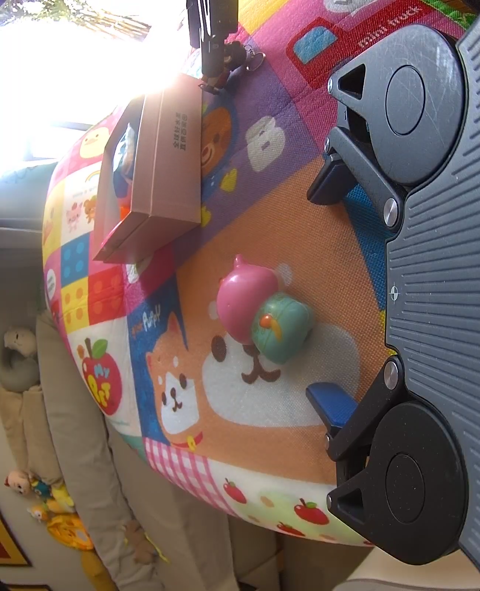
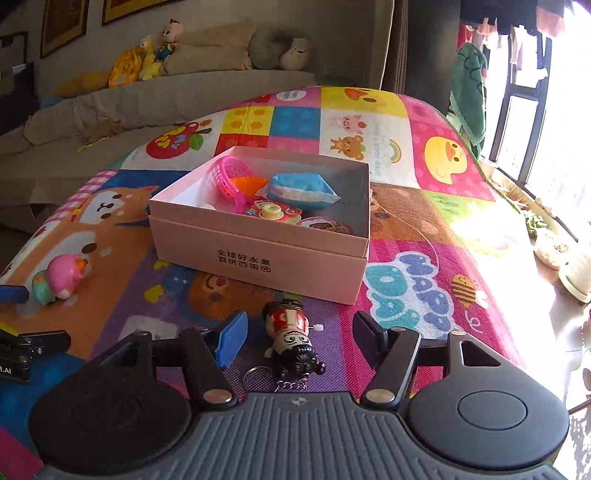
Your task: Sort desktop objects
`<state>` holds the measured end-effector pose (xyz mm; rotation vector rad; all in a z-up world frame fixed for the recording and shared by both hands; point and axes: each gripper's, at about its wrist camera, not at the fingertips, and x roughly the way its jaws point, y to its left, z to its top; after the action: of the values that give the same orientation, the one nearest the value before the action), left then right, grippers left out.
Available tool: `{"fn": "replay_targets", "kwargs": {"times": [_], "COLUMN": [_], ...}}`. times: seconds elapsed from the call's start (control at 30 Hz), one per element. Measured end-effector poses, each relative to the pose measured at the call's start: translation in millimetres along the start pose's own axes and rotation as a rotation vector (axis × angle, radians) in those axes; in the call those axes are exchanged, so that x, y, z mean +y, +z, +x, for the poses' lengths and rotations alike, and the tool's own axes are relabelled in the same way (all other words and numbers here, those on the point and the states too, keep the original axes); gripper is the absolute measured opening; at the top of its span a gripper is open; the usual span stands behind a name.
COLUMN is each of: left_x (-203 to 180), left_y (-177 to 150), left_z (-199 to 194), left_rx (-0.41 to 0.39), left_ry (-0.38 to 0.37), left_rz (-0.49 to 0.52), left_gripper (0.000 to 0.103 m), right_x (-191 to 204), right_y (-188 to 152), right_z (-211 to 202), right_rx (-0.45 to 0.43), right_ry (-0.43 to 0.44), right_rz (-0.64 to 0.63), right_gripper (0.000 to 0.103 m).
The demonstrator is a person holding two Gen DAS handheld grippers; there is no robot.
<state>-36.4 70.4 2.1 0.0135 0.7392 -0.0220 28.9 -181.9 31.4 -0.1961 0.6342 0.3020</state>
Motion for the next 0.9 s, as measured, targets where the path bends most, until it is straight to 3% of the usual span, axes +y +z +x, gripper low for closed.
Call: {"fn": "replay_targets", "kwargs": {"times": [0.03, 0.1, 0.17, 0.27, 0.33, 0.37, 0.47, 0.57, 0.7, 0.9], "left_x": [0, 0, 0, 0, 0, 0, 0, 0, -1, 1], "left_y": [0, 0, 0, 1, 1, 1, 1, 1, 1, 1], "left_z": [0, 0, 0, 0, 1, 0, 0, 1, 1, 3], "left_rx": [0.000, 0.000, 0.000, 0.000, 0.000, 0.000, 0.001, 0.001, 0.004, 0.012], "left_ry": [0.000, 0.000, 0.001, 0.001, 0.001, 0.001, 0.001, 0.001, 0.001, -0.006], "left_rz": [0.000, 0.000, 0.000, 0.000, 0.001, 0.001, 0.001, 0.001, 0.001, 0.007], "left_gripper": [0.103, 0.103, 0.103, 0.103, 0.103, 0.103, 0.103, 0.103, 0.103, 0.103], "right_x": [4, 12, 22, 41, 52, 54, 47, 28, 0, -23], "right_y": [1, 4, 5, 1, -6, -9, -20, -26, -28, -39], "right_z": [8, 23, 27, 11, -4, -7, -14, -10, -4, -1], "right_rx": [0.011, 0.041, 0.036, 0.003, -0.020, -0.021, 0.004, 0.036, 0.047, 0.057], "right_ry": [0.007, 0.009, 0.017, 0.141, 0.169, 0.164, 0.103, -0.005, -0.149, -0.125], "right_rz": [-0.016, -0.041, -0.086, -0.188, -0.271, -0.290, -0.299, -0.281, -0.177, 0.033], "right_gripper": [0.058, 0.039, 0.034, 0.033, 0.038, 0.045, 0.059, 0.059, 0.066, 0.089]}}
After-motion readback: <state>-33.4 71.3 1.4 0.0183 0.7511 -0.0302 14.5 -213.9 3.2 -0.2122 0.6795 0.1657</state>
